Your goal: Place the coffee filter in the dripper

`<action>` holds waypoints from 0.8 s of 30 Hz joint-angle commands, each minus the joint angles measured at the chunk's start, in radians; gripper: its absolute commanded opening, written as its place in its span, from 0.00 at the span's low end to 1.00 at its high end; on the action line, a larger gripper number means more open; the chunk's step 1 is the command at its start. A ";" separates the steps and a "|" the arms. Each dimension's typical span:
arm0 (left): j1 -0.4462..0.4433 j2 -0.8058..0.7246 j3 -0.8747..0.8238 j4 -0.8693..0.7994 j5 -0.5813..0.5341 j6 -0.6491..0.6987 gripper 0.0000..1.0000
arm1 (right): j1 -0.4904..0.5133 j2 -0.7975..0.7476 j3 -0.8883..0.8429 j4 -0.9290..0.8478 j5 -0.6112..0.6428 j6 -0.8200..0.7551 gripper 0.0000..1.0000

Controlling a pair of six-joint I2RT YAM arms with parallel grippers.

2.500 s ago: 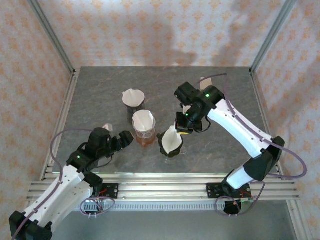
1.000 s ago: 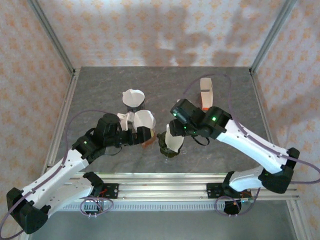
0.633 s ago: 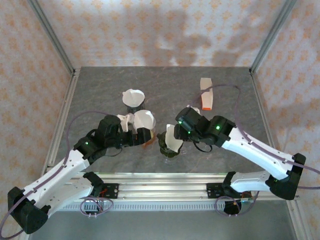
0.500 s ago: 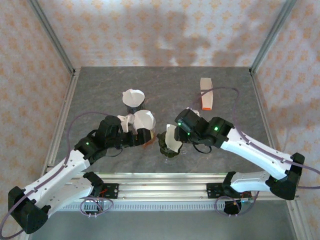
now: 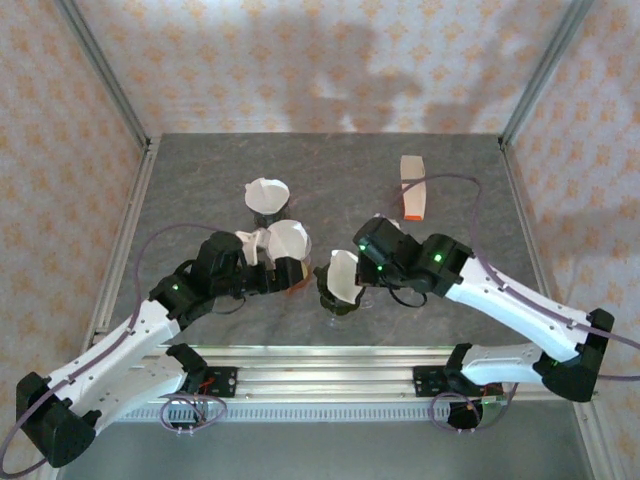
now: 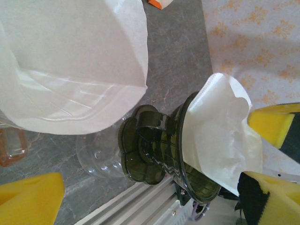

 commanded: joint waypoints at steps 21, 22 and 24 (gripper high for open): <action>-0.183 0.157 0.142 -0.047 -0.167 0.092 0.91 | 0.117 0.199 0.140 -0.182 0.250 -0.129 0.00; -0.183 0.163 0.142 -0.049 -0.166 0.093 0.90 | 0.118 0.200 0.138 -0.182 0.250 -0.129 0.00; -0.190 0.174 0.141 -0.054 -0.171 0.098 0.87 | 0.121 0.201 0.135 -0.182 0.254 -0.129 0.00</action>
